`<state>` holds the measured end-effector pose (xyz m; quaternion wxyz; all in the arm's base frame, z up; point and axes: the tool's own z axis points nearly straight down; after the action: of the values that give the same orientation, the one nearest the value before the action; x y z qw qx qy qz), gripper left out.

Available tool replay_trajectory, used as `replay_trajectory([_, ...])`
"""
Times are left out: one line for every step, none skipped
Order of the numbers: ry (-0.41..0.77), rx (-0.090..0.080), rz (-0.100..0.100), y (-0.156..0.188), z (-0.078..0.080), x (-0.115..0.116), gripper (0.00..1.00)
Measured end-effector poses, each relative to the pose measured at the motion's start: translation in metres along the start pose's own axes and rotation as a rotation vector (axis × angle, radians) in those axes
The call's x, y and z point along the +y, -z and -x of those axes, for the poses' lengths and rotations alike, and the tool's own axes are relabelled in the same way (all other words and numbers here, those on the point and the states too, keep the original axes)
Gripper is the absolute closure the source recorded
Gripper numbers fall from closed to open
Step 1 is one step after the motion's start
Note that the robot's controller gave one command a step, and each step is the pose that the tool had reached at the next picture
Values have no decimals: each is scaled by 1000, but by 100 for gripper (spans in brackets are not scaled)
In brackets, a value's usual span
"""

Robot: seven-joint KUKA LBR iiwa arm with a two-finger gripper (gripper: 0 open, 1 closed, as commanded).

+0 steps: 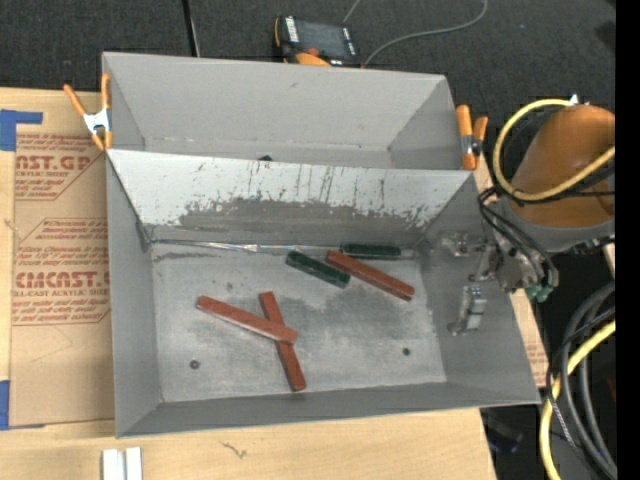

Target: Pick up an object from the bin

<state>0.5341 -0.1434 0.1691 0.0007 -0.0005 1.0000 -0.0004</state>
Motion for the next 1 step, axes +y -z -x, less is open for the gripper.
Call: replay_trajectory([89, 5, 4, -96, 44, 46, 0])
